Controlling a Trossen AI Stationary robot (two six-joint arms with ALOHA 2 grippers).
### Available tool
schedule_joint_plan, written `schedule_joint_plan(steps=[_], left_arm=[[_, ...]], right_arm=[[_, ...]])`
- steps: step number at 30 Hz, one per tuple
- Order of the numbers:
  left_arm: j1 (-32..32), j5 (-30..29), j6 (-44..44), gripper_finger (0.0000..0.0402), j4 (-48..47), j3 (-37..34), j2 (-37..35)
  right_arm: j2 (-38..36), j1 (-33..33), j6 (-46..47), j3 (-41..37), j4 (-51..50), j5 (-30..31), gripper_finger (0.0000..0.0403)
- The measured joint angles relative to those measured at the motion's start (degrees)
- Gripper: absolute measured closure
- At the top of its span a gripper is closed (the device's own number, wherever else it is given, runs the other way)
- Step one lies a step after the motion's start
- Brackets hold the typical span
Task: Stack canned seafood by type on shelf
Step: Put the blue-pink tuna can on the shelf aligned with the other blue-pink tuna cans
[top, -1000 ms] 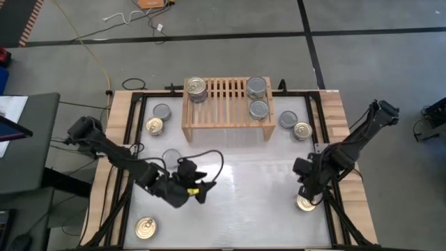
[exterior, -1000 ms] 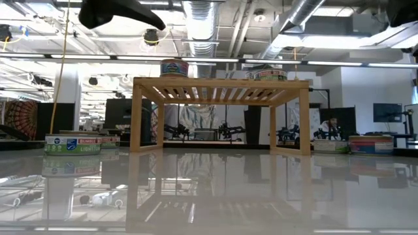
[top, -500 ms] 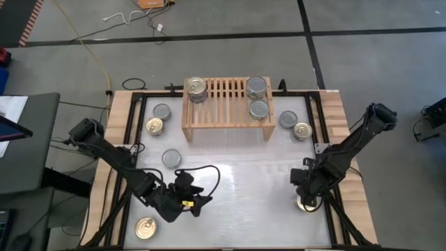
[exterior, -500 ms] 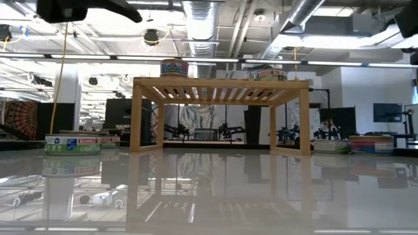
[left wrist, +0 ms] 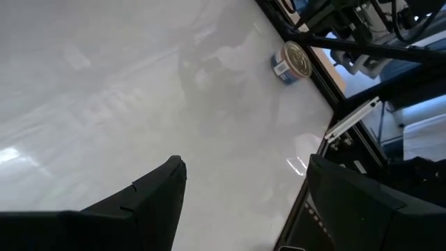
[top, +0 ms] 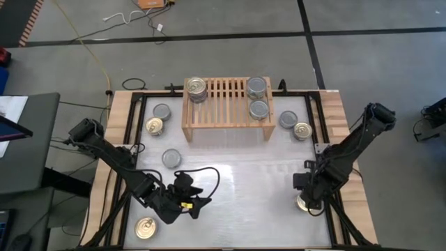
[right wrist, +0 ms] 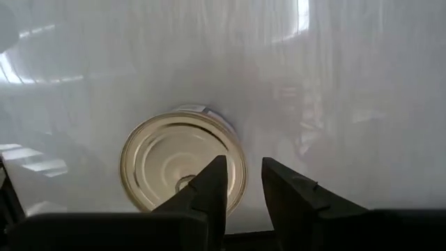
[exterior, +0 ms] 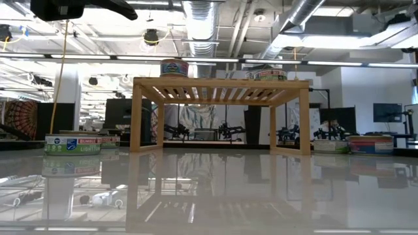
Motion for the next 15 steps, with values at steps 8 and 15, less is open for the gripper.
schedule_joint_plan(steps=[8,15], left_arm=[[0.0,0.0,1.8,0.0116,0.0,0.0,0.0],[-0.2,0.0,1.6,0.0116,0.0,0.0,0.0]], right_arm=[[0.0,-3.4,-4.6,0.0,-1.4,-5.9,0.0276],[0.0,-5.9,-10.0,-4.9,4.6,-8.9,0.0276]])
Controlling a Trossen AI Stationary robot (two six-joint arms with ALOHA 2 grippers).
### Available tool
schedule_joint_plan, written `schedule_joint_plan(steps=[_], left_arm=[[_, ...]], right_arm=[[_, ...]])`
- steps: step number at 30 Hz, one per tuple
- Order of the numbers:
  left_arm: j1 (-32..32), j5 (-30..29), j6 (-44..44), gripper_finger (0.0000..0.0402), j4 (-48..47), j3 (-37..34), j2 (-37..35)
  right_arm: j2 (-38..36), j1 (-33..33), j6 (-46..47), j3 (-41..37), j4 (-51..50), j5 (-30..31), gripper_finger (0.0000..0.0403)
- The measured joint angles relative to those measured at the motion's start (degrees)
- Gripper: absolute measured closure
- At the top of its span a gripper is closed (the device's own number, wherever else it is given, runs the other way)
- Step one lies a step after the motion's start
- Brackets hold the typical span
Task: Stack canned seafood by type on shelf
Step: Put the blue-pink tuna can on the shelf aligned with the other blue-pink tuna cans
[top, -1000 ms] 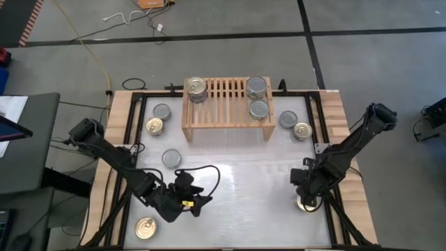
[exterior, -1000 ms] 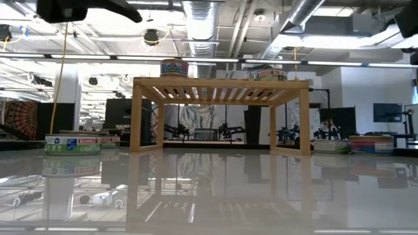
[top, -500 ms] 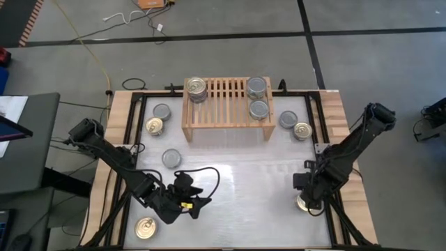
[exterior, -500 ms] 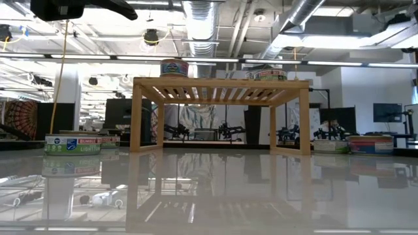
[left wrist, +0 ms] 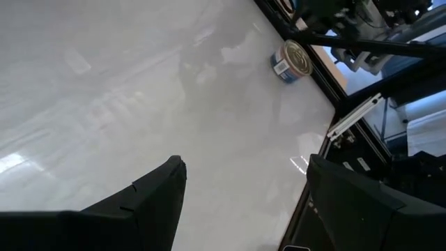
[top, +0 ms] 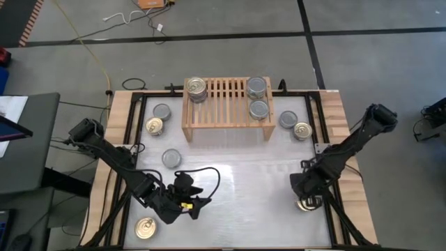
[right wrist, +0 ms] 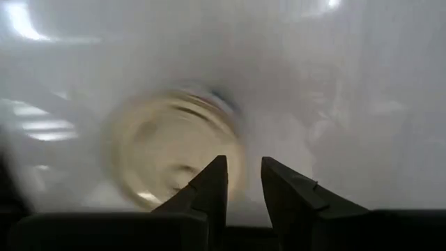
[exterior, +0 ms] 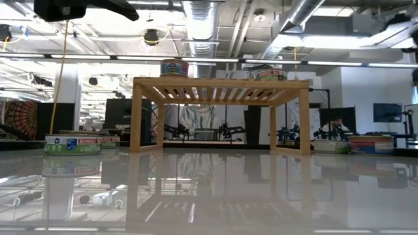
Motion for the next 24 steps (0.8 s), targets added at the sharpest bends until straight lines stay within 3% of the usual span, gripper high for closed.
schedule_joint_plan(steps=[16,24], left_arm=[[-0.5,0.0,-1.0,0.0116,0.2,0.0,0.0],[-0.5,0.0,-0.7,0.0116,0.2,0.0,0.0]], right_arm=[[0.0,-0.8,-0.9,-3.8,6.5,-1.4,0.0278],[-0.2,-1.3,3.3,-7.0,11.2,-2.4,0.0307]])
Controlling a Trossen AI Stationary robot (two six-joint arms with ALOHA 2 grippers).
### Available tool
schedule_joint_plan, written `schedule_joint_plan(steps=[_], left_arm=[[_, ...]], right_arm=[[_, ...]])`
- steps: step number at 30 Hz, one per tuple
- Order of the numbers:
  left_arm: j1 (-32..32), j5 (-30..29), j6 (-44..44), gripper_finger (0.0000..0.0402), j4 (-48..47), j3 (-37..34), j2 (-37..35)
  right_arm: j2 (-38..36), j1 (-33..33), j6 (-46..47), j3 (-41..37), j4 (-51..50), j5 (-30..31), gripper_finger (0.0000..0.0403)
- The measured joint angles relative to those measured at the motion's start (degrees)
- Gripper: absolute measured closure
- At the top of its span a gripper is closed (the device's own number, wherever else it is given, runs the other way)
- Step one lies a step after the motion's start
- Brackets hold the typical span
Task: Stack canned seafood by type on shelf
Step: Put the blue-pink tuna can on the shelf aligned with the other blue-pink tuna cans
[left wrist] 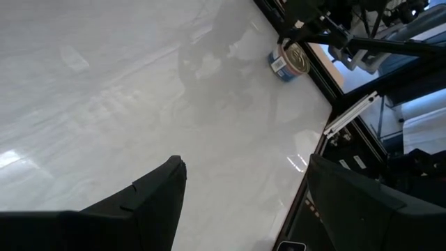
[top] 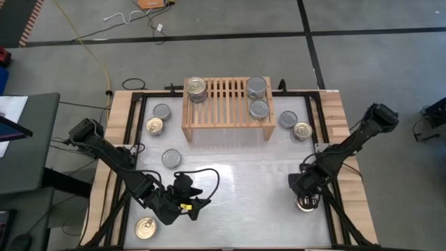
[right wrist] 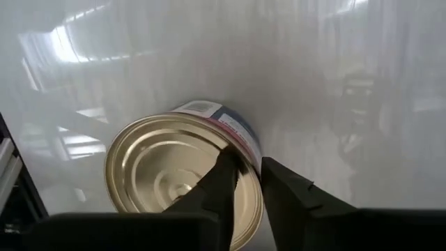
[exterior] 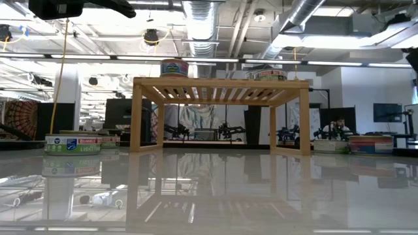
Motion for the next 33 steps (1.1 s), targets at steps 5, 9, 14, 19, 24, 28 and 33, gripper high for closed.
schedule_joint_plan(steps=[5,9,14,19,24,28,33], left_arm=[[0.0,0.0,-0.1,0.0116,0.0,0.0,0.0],[0.0,0.0,-0.1,0.0116,0.1,0.0,0.0],[0.0,0.0,-0.1,0.0116,0.1,0.0,0.0],[0.0,0.0,-0.1,0.0116,0.2,0.0,0.0],[0.0,0.0,-0.1,0.0116,0.2,0.0,0.0],[0.0,0.0,-0.1,0.0116,0.2,0.0,0.0],[0.0,0.0,-0.6,0.0116,0.3,0.0,0.0]], right_arm=[[0.0,-0.7,-0.5,0.0,0.2,-0.2,0.0352],[0.1,-2.0,-0.2,0.4,0.3,-0.4,0.0387],[0.3,-3.9,-0.4,2.0,0.1,1.7,0.0389],[0.3,-6.1,-0.3,2.3,2.3,1.6,0.0387],[0.3,-9.3,-0.7,2.4,7.3,1.6,0.0388],[0.3,-12.3,-2.3,2.4,10.9,1.5,0.0389],[0.3,-16.2,-3.8,2.4,15.7,1.4,0.0389]])
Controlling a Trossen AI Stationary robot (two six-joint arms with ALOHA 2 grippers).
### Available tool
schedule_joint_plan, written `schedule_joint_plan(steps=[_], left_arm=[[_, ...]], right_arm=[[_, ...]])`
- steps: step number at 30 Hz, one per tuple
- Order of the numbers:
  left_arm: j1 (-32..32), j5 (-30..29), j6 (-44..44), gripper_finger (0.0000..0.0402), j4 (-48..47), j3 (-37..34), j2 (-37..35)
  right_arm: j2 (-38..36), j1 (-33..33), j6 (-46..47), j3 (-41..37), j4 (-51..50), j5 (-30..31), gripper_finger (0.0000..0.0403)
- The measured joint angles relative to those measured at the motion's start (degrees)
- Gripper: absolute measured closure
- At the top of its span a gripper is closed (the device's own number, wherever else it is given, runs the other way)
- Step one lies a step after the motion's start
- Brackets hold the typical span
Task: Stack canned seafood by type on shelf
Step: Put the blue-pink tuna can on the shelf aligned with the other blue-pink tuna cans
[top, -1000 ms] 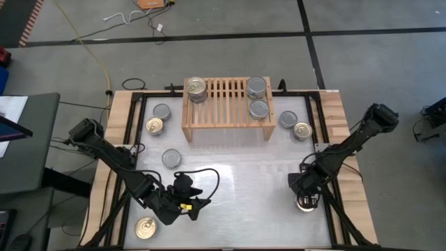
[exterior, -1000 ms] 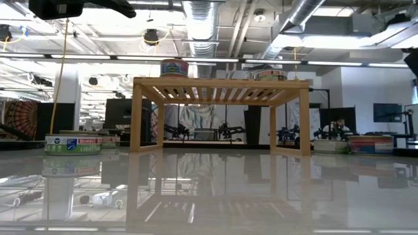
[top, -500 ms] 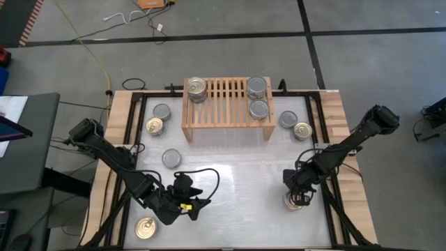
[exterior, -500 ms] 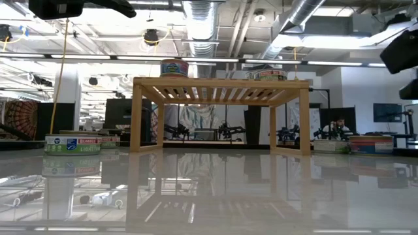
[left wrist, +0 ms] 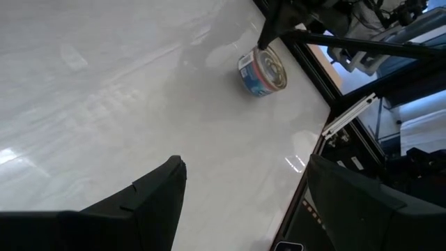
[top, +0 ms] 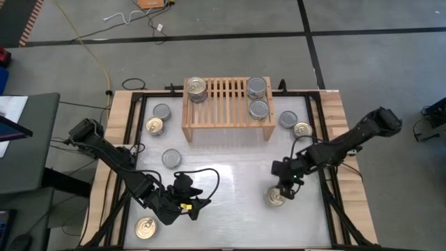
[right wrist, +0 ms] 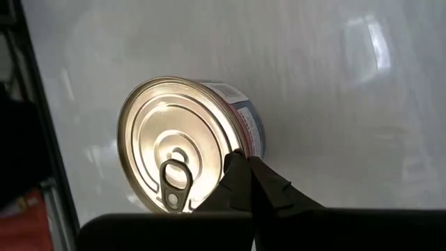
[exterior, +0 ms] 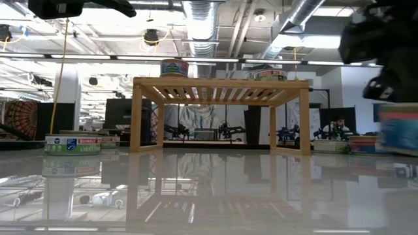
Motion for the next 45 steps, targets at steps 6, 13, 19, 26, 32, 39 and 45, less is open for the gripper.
schedule_joint_plan(steps=[6,13,19,26,32,39,45], left_arm=[[0.0,0.0,-0.7,0.0116,0.0,0.0,0.0],[0.0,0.0,-0.8,0.0116,-0.6,0.0,-0.3],[0.1,-1.5,0.0,0.0116,-7.4,0.0,-3.1],[1.8,-2.7,1.5,0.0116,-19.6,0.0,-8.4],[2.5,-2.8,5.6,0.0116,-25.9,-0.1,-12.8],[2.5,-3.7,6.2,0.0116,-27.4,-7.8,-22.7],[2.1,-3.7,5.5,0.0116,-22.2,-16.8,-30.5]], right_arm=[[0.0,-3.1,-1.5,1.3,2.3,0.0,0.0389],[0.0,-6.4,-3.9,6.0,0.6,-0.3,0.039],[0.0,-8.5,-4.1,9.4,-2.3,-0.3,0.039],[1.5,-10.1,-2.7,12.7,-4.0,-0.5,0.039],[7.7,-11.7,-3.0,18.5,-5.3,-1.0,0.039],[15.4,-13.7,-4.9,26.4,-7.5,-1.8,0.039],[18.2,-14.4,-2.5,28.3,-13.1,-1.8,0.0383]])
